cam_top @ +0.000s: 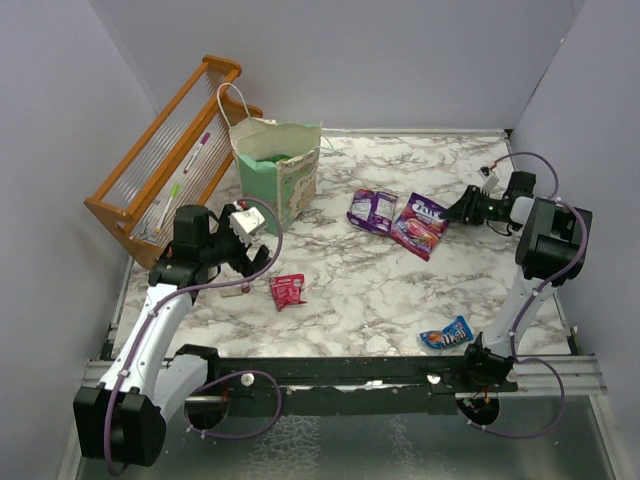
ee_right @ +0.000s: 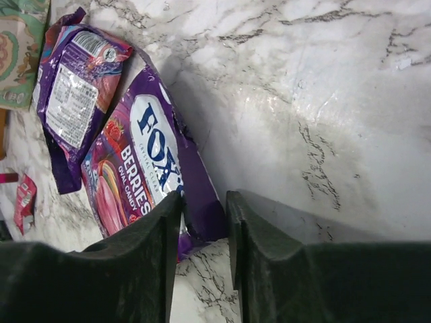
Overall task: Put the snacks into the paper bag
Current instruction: Pick up the snack from the center of the board.
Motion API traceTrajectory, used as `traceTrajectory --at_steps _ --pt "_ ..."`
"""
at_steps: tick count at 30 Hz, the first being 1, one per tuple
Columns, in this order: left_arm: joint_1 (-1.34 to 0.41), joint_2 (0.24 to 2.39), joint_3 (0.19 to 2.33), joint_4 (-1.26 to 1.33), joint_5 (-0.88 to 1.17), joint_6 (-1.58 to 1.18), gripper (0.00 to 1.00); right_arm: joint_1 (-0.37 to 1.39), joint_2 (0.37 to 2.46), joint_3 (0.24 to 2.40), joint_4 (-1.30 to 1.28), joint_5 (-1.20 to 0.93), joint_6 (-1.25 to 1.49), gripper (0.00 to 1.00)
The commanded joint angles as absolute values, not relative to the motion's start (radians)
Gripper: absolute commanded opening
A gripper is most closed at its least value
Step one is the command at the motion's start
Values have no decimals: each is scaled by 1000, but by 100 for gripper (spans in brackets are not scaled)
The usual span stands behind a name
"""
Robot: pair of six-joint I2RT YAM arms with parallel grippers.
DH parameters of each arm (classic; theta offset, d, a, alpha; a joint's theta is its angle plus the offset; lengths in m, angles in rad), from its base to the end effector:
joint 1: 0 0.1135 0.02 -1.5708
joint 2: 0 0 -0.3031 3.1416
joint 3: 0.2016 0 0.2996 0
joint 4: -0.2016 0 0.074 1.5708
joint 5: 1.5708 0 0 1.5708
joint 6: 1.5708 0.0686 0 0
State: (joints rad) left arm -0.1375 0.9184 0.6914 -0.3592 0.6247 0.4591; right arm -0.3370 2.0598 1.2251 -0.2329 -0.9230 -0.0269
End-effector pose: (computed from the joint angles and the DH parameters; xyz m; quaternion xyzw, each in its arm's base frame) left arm 0.2357 -0.0731 0.2750 0.3853 0.7589 -0.1953 0.4873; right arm 0.4518 -0.1003 0.1027 0.0244 0.8739 0.3838 0.2973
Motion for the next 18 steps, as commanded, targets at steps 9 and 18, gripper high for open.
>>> traceTrajectory --at_steps 9,18 --pt "-141 937 784 -318 728 355 91 -334 2019 1248 -370 -1161 -185 2" --pt "-160 919 818 -313 821 357 83 -334 1812 1232 -672 -1238 -591 1"
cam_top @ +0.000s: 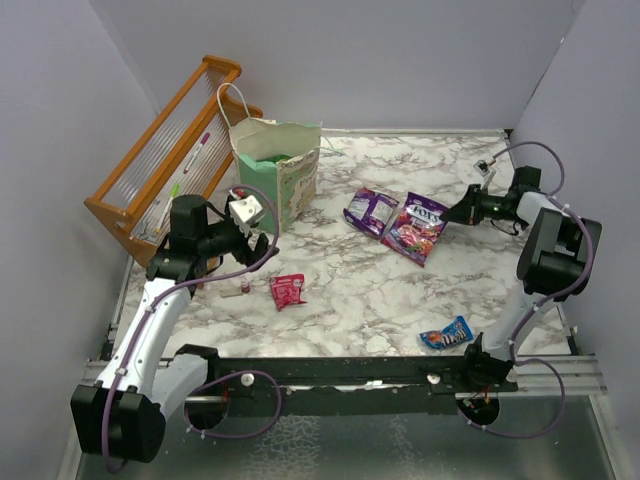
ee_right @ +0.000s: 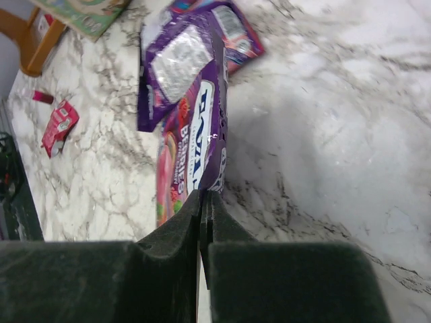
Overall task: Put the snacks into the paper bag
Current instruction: Pick up the snack from the center of the board, then place the snack in the paper bag.
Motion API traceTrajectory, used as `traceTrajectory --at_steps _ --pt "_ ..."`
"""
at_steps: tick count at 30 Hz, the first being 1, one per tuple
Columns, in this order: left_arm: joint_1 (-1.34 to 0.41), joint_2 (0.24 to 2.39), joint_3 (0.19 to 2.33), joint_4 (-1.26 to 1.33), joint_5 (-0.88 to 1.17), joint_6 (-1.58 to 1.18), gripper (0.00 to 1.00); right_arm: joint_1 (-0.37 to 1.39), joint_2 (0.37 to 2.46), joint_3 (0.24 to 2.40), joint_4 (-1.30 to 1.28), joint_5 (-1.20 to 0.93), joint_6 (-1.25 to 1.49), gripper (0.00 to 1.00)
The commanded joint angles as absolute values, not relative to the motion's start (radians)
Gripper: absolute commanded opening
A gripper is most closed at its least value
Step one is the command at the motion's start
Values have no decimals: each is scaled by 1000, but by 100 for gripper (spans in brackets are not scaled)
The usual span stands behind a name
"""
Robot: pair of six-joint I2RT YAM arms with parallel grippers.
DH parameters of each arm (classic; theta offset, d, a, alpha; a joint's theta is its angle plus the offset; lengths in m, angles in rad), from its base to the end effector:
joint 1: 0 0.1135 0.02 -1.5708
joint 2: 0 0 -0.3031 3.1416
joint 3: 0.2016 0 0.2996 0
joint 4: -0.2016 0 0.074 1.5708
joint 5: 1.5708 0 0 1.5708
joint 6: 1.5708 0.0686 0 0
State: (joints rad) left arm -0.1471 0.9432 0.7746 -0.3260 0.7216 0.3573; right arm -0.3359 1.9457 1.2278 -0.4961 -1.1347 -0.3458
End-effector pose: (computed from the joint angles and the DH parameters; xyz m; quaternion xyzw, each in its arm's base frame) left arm 0.2426 -0.0818 0.3092 0.3757 0.7328 -0.2512 0.5087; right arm 0.4241 -0.0822 0.1512 -0.0995 0.8295 0.4484 0.3178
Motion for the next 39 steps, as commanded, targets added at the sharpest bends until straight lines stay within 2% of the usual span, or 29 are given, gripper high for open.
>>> traceTrajectory --at_steps 1,12,19,24,32,39 --pt "-165 913 822 -318 836 366 83 -334 1779 1226 -705 -1242 -638 1" --pt "-258 945 930 -393 875 425 76 -333 1545 1243 -1151 -1292 -1129 1" --pt "-432 1052 1025 -443 776 491 74 -301 1456 1201 -1408 -1348 -1409 1" --pt "-539 1173 1106 -442 770 524 74 -200 1351 1138 -1382 -1355 -1399 1" --pt "-649 1370 1240 -463 750 625 75 20 1282 1097 -1230 -1347 -1234 1" --pt "-686 1478 1247 -410 892 607 80 52 1227 1026 -1138 -1390 -1189 1"
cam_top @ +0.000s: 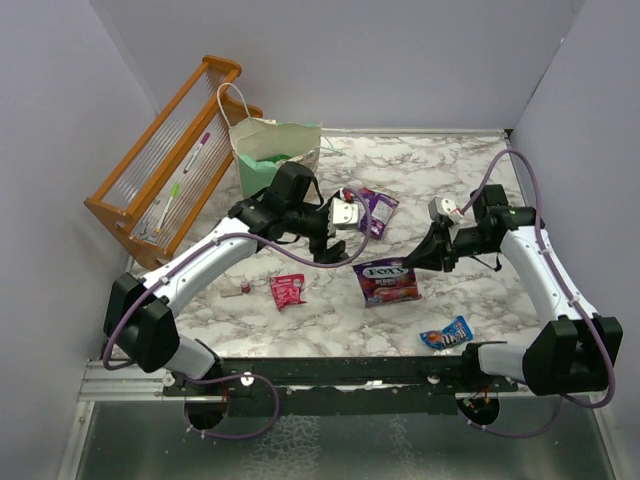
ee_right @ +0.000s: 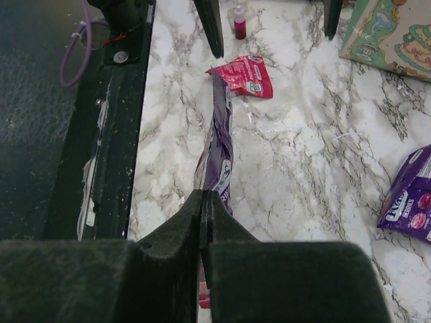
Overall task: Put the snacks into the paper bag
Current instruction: Place the snack in the paper bag.
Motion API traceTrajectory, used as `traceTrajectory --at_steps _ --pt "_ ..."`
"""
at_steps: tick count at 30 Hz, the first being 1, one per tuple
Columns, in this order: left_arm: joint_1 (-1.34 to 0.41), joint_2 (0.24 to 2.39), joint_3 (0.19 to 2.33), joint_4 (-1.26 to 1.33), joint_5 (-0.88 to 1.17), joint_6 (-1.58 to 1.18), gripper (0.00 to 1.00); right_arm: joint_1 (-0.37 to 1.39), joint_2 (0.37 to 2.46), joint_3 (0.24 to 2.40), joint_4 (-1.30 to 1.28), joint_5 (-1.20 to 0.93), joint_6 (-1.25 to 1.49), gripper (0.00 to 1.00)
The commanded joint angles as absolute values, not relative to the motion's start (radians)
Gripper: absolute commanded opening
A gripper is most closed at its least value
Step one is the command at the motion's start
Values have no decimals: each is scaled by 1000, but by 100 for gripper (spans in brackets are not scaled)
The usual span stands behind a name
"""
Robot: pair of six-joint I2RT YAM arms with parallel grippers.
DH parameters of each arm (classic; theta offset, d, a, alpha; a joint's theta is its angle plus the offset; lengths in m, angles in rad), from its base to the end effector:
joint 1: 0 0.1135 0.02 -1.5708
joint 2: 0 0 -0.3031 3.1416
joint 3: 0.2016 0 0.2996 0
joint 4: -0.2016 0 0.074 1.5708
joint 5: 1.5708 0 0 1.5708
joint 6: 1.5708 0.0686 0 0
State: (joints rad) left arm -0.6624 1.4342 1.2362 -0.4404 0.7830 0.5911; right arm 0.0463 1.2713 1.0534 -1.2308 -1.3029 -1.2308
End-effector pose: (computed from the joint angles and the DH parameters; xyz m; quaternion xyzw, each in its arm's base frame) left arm 0.2673 -0.2699 0.3418 0.6232 0.5682 -0.3555 0.4031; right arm 0.2380 0.0773 0.3068 -0.5028 0.6153 0.4750 0.3781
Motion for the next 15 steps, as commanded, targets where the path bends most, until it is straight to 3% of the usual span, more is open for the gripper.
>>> traceTrajectory --at_steps 1,15 --pt "-694 1491 1241 -391 911 590 80 52 1221 1023 -1129 -1380 -1184 1" --pt "-772 1597 1169 -123 963 344 80 53 1074 907 -869 -1330 -956 1"
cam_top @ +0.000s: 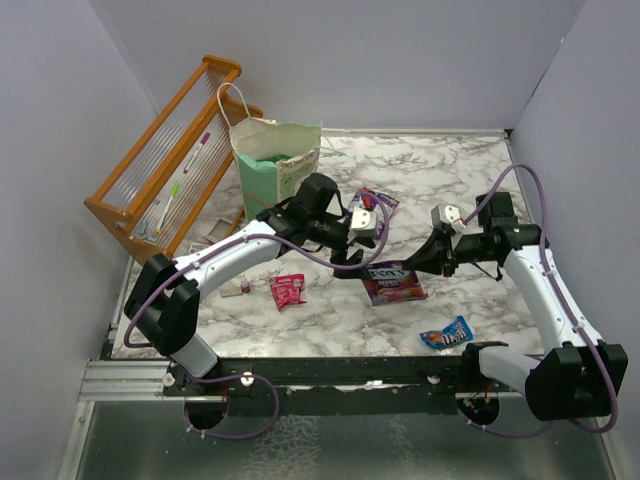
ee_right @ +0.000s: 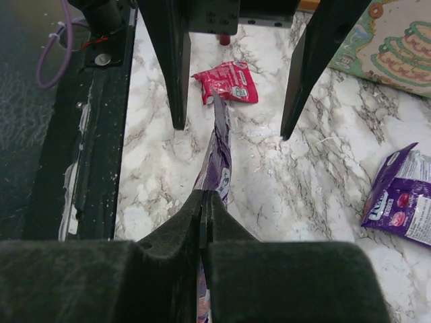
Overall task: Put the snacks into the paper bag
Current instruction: Place the snack in the paper bag.
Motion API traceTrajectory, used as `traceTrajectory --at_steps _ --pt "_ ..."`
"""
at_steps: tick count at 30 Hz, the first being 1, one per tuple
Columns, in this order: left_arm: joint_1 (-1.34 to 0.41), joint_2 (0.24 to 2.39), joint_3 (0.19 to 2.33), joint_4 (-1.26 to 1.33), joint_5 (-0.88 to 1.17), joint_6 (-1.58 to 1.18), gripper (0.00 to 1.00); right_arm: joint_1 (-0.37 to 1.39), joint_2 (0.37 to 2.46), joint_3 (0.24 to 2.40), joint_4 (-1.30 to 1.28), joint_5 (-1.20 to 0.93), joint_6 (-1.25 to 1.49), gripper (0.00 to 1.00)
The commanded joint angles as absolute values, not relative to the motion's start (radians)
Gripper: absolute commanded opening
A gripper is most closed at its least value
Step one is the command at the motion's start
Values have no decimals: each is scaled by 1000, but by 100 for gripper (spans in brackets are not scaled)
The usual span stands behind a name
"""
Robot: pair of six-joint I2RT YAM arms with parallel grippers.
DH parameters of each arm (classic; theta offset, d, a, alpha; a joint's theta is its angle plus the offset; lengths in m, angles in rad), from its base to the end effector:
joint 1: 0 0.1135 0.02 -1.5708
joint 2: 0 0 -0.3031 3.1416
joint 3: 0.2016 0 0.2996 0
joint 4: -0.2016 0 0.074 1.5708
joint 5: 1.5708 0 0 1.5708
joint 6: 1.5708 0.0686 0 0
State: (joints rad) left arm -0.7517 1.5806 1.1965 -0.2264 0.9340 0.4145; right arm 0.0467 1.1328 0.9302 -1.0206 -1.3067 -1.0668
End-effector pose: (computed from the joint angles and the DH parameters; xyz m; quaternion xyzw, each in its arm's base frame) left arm 0.2631 -0.3214 0.2964 0.6097 0.5466 -0.4629 0.3396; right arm 0.2190 0.0765 0.3013 -0.5025 0.6084 0.4555 0.4121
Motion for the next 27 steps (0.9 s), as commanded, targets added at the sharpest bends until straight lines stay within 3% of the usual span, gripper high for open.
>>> traceTrajectory --at_steps 1,7,15,20,25,27 --pt "-777 1598 1156 -103 951 331 79 52 1066 899 -852 -1327 -937 2" --pt "-785 1613 1097 -13 927 283 70 52 1043 866 -799 -1330 -893 1" --pt "-790 1634 1053 106 939 182 48 52 1036 847 -762 -1323 -866 2" --pt "-790 1623 1037 121 931 183 30 51 1033 843 -750 -1318 -856 2" --pt "-789 1576 1028 108 935 212 0 52 1021 834 -715 -1296 -820 2" --pt "-789 1547 1030 85 928 240 0 52 1010 832 -698 -1278 -803 2"
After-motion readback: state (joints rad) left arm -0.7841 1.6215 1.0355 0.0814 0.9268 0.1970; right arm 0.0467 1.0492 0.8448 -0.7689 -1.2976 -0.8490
